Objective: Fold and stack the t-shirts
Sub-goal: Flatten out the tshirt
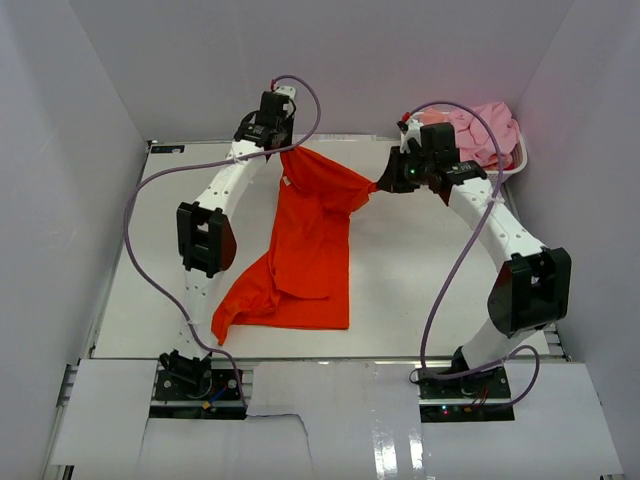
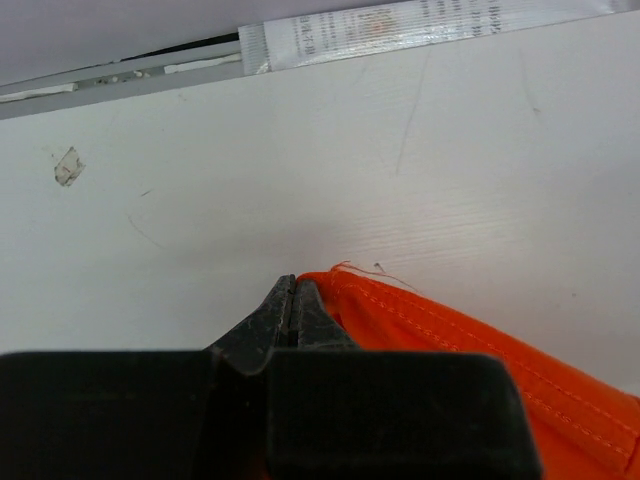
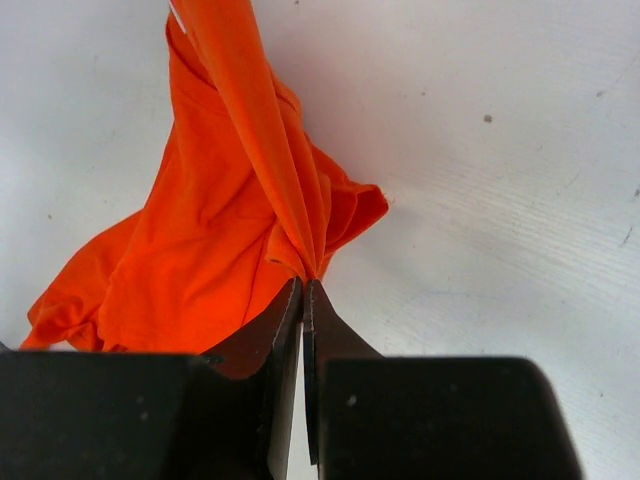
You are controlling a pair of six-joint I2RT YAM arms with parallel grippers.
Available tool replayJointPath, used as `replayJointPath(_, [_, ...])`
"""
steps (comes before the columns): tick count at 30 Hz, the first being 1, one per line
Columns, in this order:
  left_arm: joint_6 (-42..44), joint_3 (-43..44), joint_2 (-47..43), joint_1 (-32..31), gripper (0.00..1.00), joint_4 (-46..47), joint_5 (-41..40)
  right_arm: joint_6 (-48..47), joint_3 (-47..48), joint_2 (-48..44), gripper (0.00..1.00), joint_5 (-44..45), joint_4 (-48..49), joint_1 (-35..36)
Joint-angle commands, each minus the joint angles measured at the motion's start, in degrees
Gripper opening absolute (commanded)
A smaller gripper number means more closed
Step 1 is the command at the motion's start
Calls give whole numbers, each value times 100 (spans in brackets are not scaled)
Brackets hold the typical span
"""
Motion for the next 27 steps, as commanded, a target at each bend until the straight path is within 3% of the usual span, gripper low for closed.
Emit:
replayJointPath(1, [30, -148, 67, 27, 0, 555, -568, -74, 538, 409, 8, 90, 147, 1])
replayJointPath(6, [-199, -484, 67, 142, 3, 1171, -955, -109, 1592, 1297, 8, 11, -126, 1])
replayJointPath(7, [-199, -466, 67, 142, 16, 1188, -1060, -127, 1698, 1385, 8, 11, -143, 1])
replayJointPath(8, [-199, -475, 41, 142, 45, 1215, -1227, -118, 1786, 1542, 8, 11, -161, 1])
replayJointPath(9, [-182, -492, -3, 142, 58, 1224, -1237, -127, 1857, 1614, 8, 20, -170, 1])
replayJointPath(11, [-216, -754, -318, 133, 71, 1267, -1237, -144, 2041, 1780, 8, 46, -187, 1])
replayJointPath(15, [-243, -1931, -1504, 54, 82, 1829, -1018, -162, 2358, 2088, 8, 73, -284, -8])
replayJointPath(19, [-59, -2959, -2550, -454, 77, 1857, -1218, -118, 2586, 2299, 8, 108, -354, -25])
replayJointPath(24, [-110, -4305, -3421, -1887, 77, 1664, -2325, -109, 3237, 2800, 8, 11, -741, -25])
replayJointPath(27, [-611, -4868, -3676, -2607, 77, 1216, -2424, -144, 3237, 2871, 8, 81, -785, -25])
